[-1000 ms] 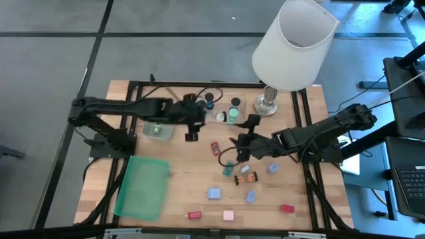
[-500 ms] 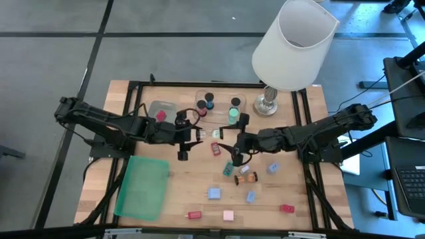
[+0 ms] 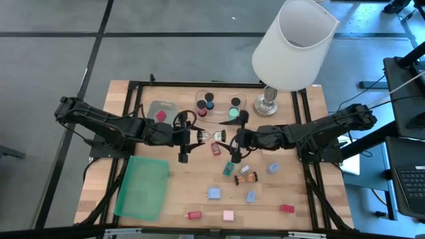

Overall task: Pick & Place Office items
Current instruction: Put the white hourglass into the transparent bin

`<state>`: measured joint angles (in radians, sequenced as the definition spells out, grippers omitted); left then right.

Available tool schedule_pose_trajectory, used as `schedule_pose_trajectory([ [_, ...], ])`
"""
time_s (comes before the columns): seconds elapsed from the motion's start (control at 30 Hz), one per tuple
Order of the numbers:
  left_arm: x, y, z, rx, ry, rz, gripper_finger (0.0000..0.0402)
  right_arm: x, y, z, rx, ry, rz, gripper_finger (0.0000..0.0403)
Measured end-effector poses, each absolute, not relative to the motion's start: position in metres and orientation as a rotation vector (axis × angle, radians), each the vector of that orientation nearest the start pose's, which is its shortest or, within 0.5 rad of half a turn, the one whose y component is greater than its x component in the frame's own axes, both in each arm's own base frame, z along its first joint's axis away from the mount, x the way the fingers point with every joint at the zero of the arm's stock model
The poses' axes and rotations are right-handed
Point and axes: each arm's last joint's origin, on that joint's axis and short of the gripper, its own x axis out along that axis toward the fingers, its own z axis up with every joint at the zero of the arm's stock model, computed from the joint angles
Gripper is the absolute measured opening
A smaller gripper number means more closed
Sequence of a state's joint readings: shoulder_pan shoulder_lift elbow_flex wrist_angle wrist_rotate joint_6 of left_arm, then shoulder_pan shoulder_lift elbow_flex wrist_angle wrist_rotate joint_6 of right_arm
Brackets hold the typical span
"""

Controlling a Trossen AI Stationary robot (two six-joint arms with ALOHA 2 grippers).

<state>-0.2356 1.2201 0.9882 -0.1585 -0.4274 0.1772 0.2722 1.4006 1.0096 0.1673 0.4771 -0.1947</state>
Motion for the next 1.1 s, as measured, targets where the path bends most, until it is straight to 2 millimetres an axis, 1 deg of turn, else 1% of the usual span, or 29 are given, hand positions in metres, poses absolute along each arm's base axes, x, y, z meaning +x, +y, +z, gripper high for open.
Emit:
schedule_pose_trajectory([
  [0.13,0.2639,-0.0509,0.3177,0.303,0.386,0.159,0.0216,0.3079,0.0734,0.305,-0.27,0.225,-0.141,0.0336],
  [0.33,0.264,-0.0505,0.3176,0.304,0.388,0.163,0.0216,0.308,0.0737,0.305,-0.269,0.224,-0.131,0.0306],
  [0.53,0.2639,-0.0509,0.3173,0.305,0.39,0.155,0.0216,0.3085,0.0755,0.306,-0.257,0.209,-0.07,0.0261],
  [0.7,0.2639,-0.051,0.317,0.307,0.393,0.153,0.0219,0.3086,0.0755,0.3067,-0.252,0.201,-0.068,0.0209],
  [0.9,0.2646,-0.0509,0.3189,0.274,0.37,0.166,0.0233,0.3089,0.0753,0.3079,-0.228,0.189,-0.075,0.0209],
  [1.1,0.2656,-0.0503,0.3231,0.261,0.343,0.184,0.0262,0.3087,0.0734,0.3072,-0.232,0.201,-0.134,0.0209],
])
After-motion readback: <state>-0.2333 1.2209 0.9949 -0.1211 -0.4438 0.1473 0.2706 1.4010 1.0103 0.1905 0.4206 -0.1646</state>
